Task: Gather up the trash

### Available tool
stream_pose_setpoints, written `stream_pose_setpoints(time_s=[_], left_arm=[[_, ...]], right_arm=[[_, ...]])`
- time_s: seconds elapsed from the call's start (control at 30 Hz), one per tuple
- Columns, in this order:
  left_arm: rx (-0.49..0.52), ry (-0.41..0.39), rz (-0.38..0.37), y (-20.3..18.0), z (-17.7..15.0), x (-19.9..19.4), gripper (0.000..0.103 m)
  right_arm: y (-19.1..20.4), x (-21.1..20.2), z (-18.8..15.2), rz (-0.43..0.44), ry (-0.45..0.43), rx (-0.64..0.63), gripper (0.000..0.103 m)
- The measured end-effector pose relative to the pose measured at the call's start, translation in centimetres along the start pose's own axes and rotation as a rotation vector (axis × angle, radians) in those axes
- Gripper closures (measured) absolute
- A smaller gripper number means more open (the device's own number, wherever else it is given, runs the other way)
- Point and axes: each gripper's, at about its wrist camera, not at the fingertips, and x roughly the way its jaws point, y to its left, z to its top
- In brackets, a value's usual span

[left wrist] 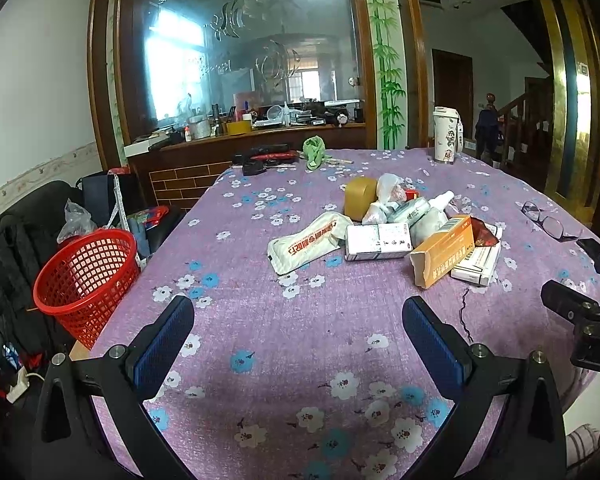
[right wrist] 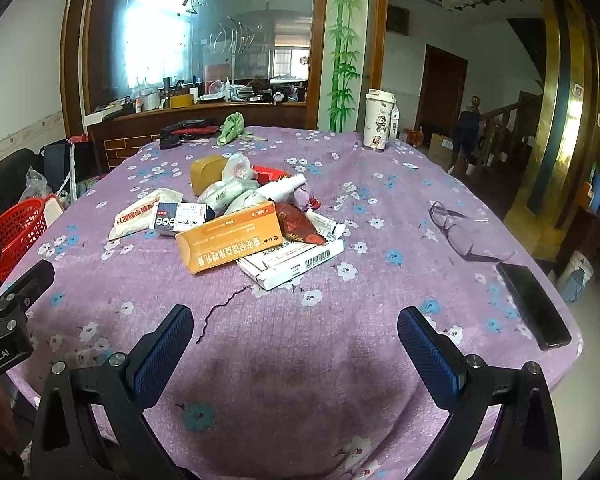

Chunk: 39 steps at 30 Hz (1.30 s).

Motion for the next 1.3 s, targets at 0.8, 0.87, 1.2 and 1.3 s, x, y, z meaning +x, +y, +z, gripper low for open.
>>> stream_pose_setpoints(time_s=[0.8,0.87,1.2,1.3], left_arm=[[0.006,0.007,-0.003,0.1,-0.4,0.1,0.0],[0.005,0.007,-0.003,0.1,-0.4,0.1,0.0],[0.03,0.057,-0.04,0.8,0.1,1.2,0.0],[0.068,0.087,-0.073,1.9,2.0,2.6,0.0]], right_arm=[[0.1,0.1,-0.1,0.001,0.011,0.004,0.0],[0.1,0.1,-0.2,0.001,0.01,0.004,0.0],[-0.4,0.7,0.1,0.033,0.033,0.022,0.0],[-1.4,1.3,0.6,0.135,0.066,0.077,0.002]])
